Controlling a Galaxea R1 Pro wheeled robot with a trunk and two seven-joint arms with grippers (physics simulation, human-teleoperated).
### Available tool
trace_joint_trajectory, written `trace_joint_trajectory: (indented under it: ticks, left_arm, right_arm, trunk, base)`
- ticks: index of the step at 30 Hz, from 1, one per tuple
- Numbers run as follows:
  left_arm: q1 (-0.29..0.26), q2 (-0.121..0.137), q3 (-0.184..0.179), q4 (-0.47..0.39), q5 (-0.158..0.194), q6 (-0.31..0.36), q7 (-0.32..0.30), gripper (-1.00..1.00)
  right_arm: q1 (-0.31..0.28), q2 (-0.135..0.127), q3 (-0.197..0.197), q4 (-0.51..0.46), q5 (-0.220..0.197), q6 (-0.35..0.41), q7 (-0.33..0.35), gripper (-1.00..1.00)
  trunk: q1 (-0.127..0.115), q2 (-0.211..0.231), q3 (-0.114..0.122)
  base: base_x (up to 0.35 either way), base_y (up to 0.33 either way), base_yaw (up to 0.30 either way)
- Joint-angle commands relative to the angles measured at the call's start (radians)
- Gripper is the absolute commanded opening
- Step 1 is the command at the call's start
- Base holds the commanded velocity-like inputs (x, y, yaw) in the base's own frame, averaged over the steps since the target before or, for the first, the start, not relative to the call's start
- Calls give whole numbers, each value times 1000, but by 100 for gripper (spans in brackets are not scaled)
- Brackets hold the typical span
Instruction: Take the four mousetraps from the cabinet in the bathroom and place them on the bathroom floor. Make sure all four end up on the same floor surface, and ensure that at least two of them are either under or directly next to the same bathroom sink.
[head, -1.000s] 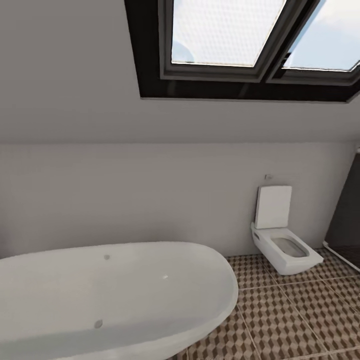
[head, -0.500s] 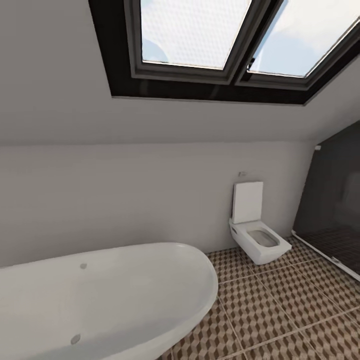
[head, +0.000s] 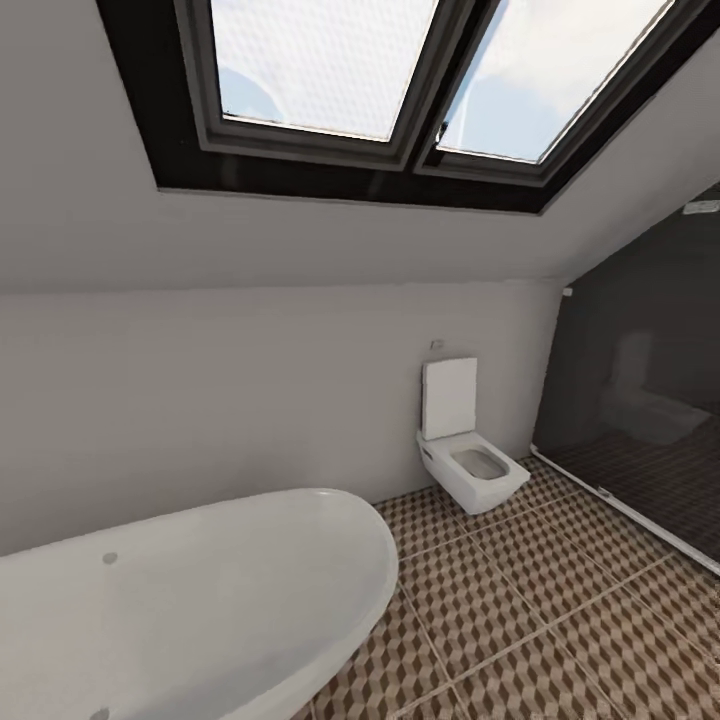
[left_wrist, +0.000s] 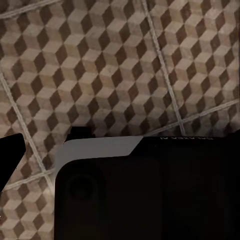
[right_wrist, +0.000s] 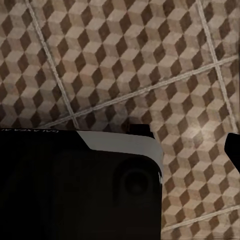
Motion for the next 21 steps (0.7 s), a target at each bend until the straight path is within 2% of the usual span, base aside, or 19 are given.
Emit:
trace_joint_trajectory:
  ticks: [1, 21]
  left_arm:
    - [-1, 0, -8, 2, 11, -4, -4, 100]
    - [-1, 0, -8, 2, 11, -5, -4, 100]
  right_arm:
    - [-2, 0, 0, 3, 1, -6, 2, 100]
    - [-2, 0, 0, 3, 1, -6, 2, 100]
  trunk:
    - [0, -1, -1]
    - [0, -1, -1]
  base:
    - [0, 0, -289]
    - [0, 0, -289]
